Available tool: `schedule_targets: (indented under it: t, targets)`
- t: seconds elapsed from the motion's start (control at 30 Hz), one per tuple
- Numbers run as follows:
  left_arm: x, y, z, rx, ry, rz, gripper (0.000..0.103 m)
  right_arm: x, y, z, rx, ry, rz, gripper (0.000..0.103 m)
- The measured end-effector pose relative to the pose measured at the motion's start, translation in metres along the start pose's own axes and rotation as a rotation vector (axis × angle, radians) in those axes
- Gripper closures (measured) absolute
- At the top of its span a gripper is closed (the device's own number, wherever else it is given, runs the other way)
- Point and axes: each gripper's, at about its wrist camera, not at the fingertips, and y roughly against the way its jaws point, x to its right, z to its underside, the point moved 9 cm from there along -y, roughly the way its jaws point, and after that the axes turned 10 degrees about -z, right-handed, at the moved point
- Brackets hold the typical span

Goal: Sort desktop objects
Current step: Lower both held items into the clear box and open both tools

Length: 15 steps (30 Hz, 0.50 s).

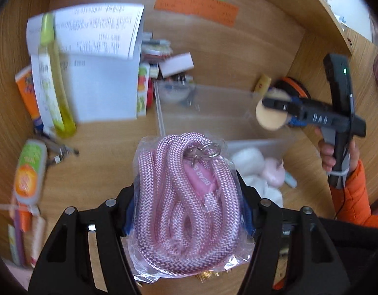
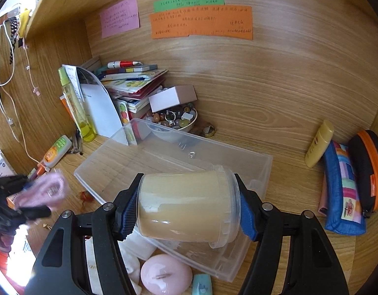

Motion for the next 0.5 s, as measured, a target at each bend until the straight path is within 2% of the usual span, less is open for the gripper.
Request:
schedule_targets:
  t: [0.13, 0.5]
  targets:
    - [0.001, -0.011, -0.027, 0.010, -0.013, -0.003, 0.038, 0.002, -0.008, -0.002, -0.018, 0.006, 0.005, 0.039]
    - [0.026, -0.066, -0.072, -0.046, -0.078, 0.036, 0.038, 0.009, -0.031, -0.005, -0.084, 0.050, 0.032, 0.039]
